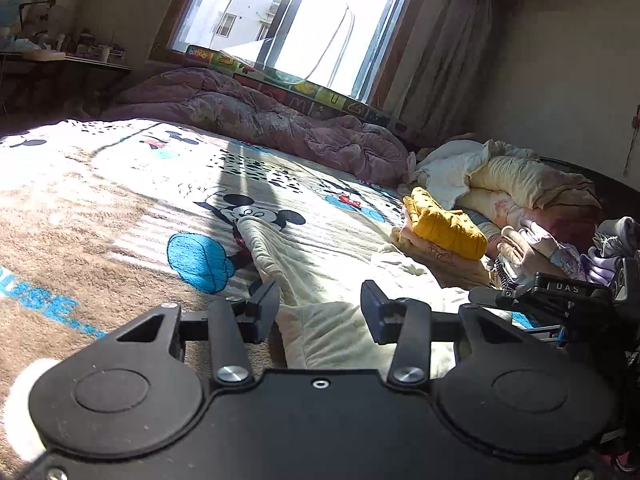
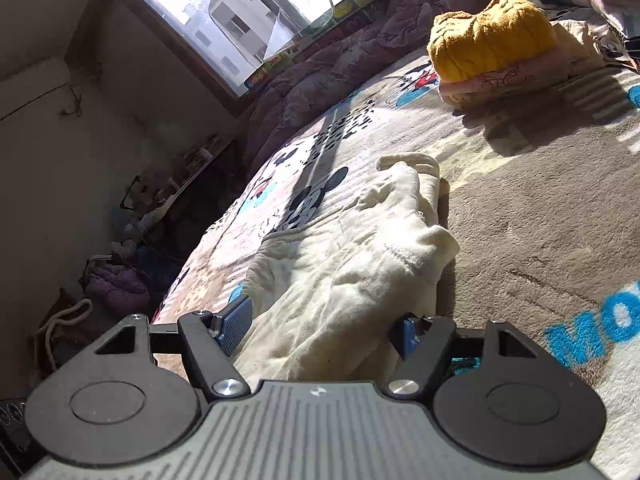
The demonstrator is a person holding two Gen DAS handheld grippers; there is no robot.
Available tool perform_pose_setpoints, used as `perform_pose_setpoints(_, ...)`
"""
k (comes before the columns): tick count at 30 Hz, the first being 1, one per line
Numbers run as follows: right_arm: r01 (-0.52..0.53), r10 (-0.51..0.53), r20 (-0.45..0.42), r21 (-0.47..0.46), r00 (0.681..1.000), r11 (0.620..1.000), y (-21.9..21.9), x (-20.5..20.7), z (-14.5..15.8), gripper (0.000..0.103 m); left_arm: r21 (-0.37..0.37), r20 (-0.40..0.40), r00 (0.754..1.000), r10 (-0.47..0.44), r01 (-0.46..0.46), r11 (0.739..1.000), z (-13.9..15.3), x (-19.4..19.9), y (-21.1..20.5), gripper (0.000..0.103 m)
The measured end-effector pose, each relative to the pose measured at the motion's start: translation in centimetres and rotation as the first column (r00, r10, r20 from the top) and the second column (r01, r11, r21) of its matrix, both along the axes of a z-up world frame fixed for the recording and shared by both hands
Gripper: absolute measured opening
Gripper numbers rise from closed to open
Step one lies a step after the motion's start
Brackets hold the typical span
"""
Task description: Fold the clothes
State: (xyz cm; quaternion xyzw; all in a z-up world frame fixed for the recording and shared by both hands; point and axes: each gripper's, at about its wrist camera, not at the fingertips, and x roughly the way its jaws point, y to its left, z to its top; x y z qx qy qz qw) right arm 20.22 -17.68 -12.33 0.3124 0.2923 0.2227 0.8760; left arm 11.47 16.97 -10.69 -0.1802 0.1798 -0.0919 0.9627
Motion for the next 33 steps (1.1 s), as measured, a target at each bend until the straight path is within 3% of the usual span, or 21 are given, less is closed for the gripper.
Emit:
perform_pose_setpoints(2, 0.019, -0.019, 0.012, 0.012, 1.000, 1.000, -0.1, 0.3, -0.2, 0.031, -0.022, -0.043, 0.999, 0.002, -0.003, 1.000, -0.5, 0.0, 0.7, 0.042)
perform_pose_setpoints(5, 0.016, -0.016, 0.078, 0.000, 0.997, 1.000, 0.3, 0.0, 1.1, 0.013, -0.018, -0.080, 0.997, -0.015, 0.014, 1.000, -1.1, 0.0, 0.7, 0.037)
perform_pose_setpoints(12, 0.026, -0.024, 0.221, -0.006, 0.975, 1.000, 0.0, -1.3, 4.4, 0.012, 0.025, -0.063, 0.992, -0.107, 0.109, 0.994, -1.0, -0.3, -1.2, 0.023)
perform_pose_setpoints(16, 0.023, -0.018, 0.206, -0.024, 0.978, 0.999, -0.9, -0.4, 4.4, 0.011, 0.079, -0.056, 0.985, -0.166, 0.170, 0.982, -0.8, -0.2, -3.0, 0.021)
perform_pose_setpoints(20, 0.051, -0.041, 0.178, -0.050, 0.983, 0.997, -1.7, -0.5, 3.2, 0.011, 0.160, -0.244, 0.938, -0.248, 0.291, 0.943, -2.9, 1.3, -5.9, 0.021)
perform_pose_setpoints(22, 0.052, -0.046, 0.148, -0.041, 0.988, 0.998, -2.1, -0.9, 2.1, 0.011, 0.192, -0.277, 0.928, -0.248, 0.306, 0.932, -3.9, 1.5, -6.4, 0.021)
perform_pose_setpoints(26, 0.054, -0.050, 0.091, -0.040, 0.995, 0.998, -2.9, -1.7, -0.5, 0.011, 0.122, -0.293, 0.915, -0.277, 0.323, 0.938, -3.2, 1.5, -4.7, 0.021)
perform_pose_setpoints(28, 0.054, -0.053, 0.065, -0.012, 0.996, 0.998, -3.4, -2.0, -1.9, 0.011, 0.056, -0.264, 0.929, -0.261, 0.285, 0.957, -2.8, 1.2, -2.9, 0.021)
perform_pose_setpoints(33, 0.039, -0.042, 0.048, 0.060, 0.998, 0.997, -4.1, -2.1, -4.5, 0.011, -0.048, -0.176, 0.978, -0.110, 0.103, 0.994, -1.7, 0.9, 0.8, 0.021)
